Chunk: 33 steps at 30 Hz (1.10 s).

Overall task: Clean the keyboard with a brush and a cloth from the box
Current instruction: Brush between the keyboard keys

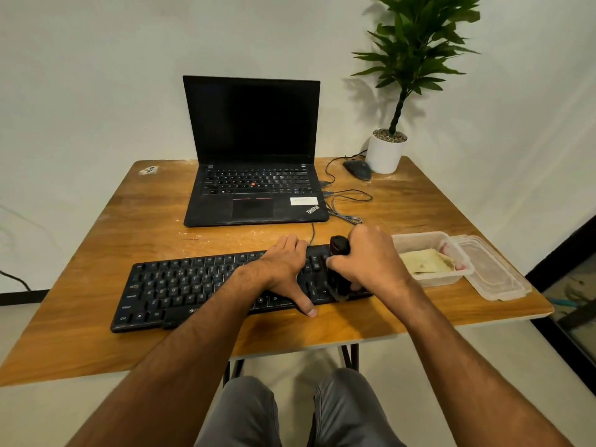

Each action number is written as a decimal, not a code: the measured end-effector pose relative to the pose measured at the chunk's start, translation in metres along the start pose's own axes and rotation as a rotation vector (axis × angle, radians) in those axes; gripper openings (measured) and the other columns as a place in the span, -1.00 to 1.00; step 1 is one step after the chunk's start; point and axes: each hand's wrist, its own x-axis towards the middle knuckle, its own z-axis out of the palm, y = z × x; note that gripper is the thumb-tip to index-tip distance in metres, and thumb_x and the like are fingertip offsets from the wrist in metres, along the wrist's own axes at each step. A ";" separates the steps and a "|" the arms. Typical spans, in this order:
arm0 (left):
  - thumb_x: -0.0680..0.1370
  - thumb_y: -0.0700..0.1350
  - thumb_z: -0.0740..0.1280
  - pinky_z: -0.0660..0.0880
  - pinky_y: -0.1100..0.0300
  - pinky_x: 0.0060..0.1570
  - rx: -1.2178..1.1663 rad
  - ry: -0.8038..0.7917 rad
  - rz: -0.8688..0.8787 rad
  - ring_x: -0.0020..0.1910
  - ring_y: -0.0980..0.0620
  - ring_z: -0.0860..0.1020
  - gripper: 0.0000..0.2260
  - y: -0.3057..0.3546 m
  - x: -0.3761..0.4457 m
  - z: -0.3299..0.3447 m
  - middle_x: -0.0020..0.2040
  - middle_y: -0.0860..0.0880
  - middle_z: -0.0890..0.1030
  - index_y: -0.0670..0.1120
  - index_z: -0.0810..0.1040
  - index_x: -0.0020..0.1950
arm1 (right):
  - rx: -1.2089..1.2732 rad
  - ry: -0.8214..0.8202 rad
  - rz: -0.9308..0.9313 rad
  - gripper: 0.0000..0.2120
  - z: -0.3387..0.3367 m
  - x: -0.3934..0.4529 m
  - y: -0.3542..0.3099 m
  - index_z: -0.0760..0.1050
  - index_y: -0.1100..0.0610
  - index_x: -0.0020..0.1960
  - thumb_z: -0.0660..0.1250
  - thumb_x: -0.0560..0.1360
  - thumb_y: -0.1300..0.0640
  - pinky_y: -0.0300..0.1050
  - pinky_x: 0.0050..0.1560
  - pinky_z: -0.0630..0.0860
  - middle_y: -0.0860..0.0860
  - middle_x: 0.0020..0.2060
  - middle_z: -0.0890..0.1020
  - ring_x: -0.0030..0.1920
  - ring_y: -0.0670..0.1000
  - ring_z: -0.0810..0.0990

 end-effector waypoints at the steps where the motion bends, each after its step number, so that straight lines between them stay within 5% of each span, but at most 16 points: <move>1: 0.17 0.42 0.61 0.39 0.02 0.40 -0.002 -0.003 -0.002 0.27 0.00 0.26 0.15 0.000 0.000 0.000 0.27 -0.03 0.26 -0.10 0.21 0.54 | -0.026 -0.040 -0.002 -0.78 -0.004 0.000 -0.001 0.55 0.15 -0.22 0.49 0.37 0.02 0.01 -0.32 0.66 0.05 -0.32 0.63 -0.34 0.06 0.64; 7: 0.18 0.40 0.63 0.38 0.04 0.41 0.001 0.015 0.005 0.29 -0.01 0.26 0.13 0.001 -0.003 0.000 0.28 -0.03 0.27 -0.10 0.23 0.53 | 0.039 0.068 -0.005 -0.78 0.004 0.027 -0.019 0.58 0.20 -0.21 0.48 0.39 0.04 0.00 -0.18 0.60 0.07 -0.29 0.62 -0.21 0.13 0.64; 12: 0.16 0.41 0.63 0.37 0.02 0.43 -0.008 0.017 0.005 0.29 0.00 0.25 0.15 -0.001 -0.001 -0.001 0.28 -0.02 0.26 -0.11 0.22 0.54 | 0.113 0.188 0.010 -0.78 0.012 0.035 -0.014 0.58 0.17 -0.23 0.47 0.39 0.02 -0.15 -0.30 0.38 -0.02 -0.37 0.55 -0.26 0.06 0.57; 20: 0.15 0.44 0.62 0.39 -0.03 0.42 -0.006 -0.005 -0.001 0.27 0.00 0.26 0.18 -0.003 0.003 -0.001 0.27 -0.02 0.26 -0.09 0.19 0.55 | -0.013 -0.081 -0.058 -0.77 -0.018 -0.001 0.005 0.67 0.10 -0.10 0.57 0.35 -0.02 -0.13 -0.23 0.54 0.01 -0.24 0.67 -0.17 0.00 0.62; 24: 0.15 0.43 0.62 0.40 -0.04 0.42 -0.007 0.003 0.014 0.26 0.01 0.25 0.15 -0.004 0.002 0.000 0.25 0.00 0.25 -0.07 0.22 0.52 | 0.103 0.020 -0.120 -0.76 -0.020 0.011 -0.002 0.68 0.04 0.03 0.58 0.38 0.04 -0.18 -0.10 0.45 -0.06 -0.14 0.68 -0.07 -0.05 0.61; 33: 0.16 0.43 0.62 0.39 -0.03 0.43 -0.012 -0.005 0.018 0.29 0.00 0.26 0.15 -0.005 0.003 0.001 0.28 -0.01 0.25 -0.07 0.20 0.54 | -0.134 -0.188 -0.231 -0.69 -0.013 -0.017 0.003 0.68 0.00 0.07 0.61 0.35 0.06 -0.18 -0.09 0.47 -0.04 -0.08 0.68 -0.03 -0.03 0.61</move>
